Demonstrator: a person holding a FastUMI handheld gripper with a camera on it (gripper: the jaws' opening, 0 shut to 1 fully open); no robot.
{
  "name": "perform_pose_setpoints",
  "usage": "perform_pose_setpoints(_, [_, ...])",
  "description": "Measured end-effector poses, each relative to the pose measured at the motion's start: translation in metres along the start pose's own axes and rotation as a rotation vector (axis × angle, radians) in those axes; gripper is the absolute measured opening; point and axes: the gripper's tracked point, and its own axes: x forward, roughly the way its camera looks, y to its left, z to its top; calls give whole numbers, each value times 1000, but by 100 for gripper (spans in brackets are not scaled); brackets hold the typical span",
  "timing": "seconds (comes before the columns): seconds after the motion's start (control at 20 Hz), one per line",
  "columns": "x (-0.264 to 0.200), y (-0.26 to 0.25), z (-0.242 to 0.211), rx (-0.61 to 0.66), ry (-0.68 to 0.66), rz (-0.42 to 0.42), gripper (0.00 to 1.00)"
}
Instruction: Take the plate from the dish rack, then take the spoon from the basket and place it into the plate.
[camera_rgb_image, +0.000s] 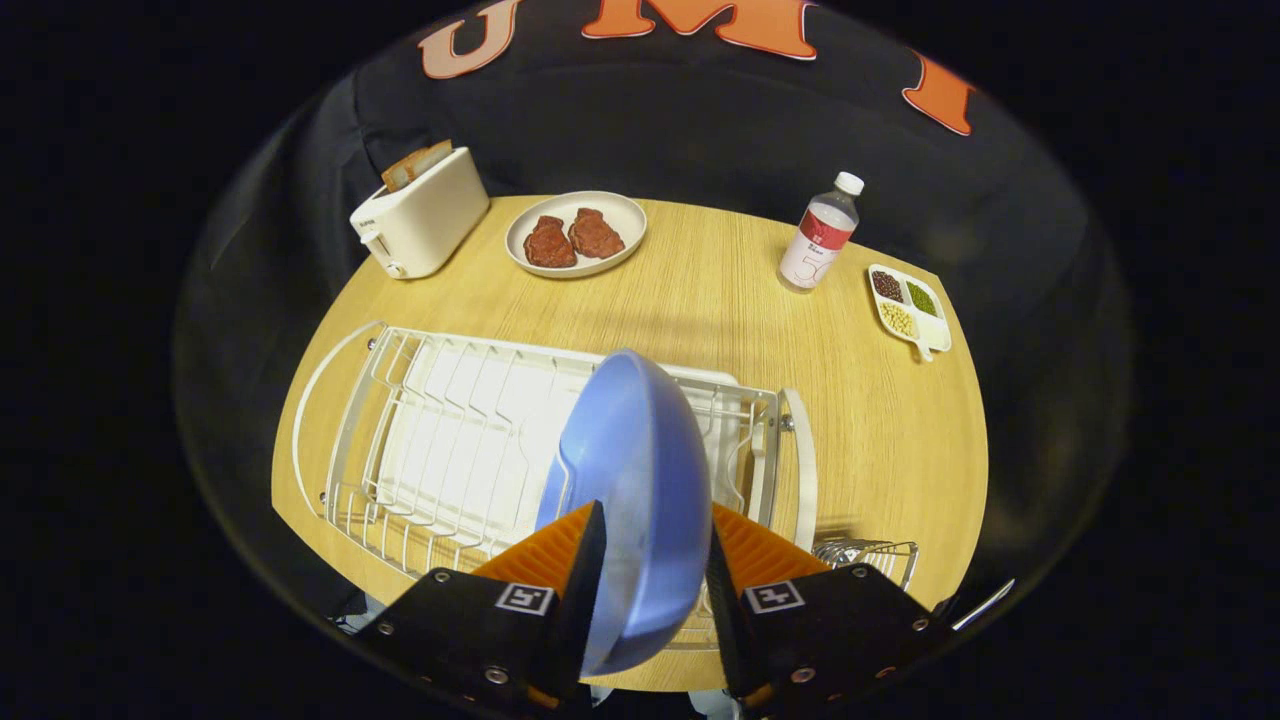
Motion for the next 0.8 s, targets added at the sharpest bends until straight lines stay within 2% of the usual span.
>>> perform_pose_setpoints(0.1, [0, -1, -2, 14, 19, -27, 41])
perform_pose_setpoints(0.3, [-14, -6, 1, 111, 23, -61, 32])
perform_pose_setpoints(0.5, [-32, -23, 17, 125, -42, -117, 30])
perform_pose_setpoints(0.8, [-77, -30, 20, 158, -118, -61, 27])
